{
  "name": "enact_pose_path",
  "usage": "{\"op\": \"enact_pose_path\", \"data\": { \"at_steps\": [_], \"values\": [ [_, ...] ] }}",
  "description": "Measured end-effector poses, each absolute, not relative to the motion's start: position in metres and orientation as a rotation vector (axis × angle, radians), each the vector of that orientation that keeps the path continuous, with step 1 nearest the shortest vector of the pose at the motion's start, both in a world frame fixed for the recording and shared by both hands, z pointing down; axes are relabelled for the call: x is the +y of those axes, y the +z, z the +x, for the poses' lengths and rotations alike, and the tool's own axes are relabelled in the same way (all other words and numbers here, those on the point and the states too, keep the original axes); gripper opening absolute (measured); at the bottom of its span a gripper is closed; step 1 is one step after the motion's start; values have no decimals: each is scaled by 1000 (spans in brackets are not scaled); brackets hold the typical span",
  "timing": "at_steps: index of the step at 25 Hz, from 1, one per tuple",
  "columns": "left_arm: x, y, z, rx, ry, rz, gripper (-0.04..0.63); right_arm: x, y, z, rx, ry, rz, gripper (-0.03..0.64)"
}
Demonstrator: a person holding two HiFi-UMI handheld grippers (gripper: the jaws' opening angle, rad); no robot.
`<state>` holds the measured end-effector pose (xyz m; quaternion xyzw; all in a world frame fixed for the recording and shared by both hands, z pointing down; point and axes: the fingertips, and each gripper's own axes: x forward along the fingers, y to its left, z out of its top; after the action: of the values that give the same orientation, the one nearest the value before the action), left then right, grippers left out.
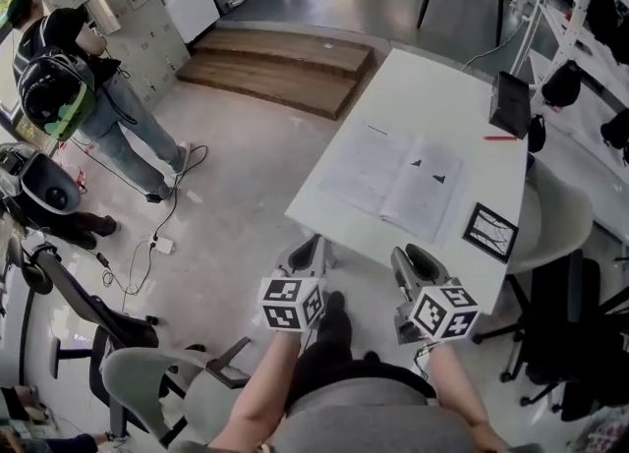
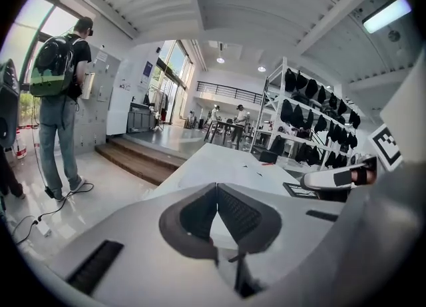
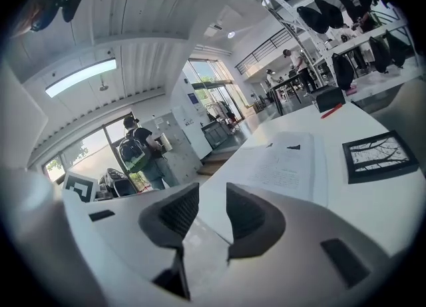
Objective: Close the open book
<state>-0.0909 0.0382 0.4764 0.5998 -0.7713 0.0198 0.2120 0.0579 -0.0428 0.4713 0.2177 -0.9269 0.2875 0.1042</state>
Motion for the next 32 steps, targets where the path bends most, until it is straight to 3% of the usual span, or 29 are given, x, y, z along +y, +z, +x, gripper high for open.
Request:
{"op": "enact_pose_path", "data": {
  "at_steps": [17,32],
  "values": [
    [-40,481,-161,-2010,88,1811,8,-99,475,2,-2653,1008,866,138],
    [-87,490,-177,-1862,138,1939,8,-129,486,-11,-2582,1171,1015,149]
  ]
}}
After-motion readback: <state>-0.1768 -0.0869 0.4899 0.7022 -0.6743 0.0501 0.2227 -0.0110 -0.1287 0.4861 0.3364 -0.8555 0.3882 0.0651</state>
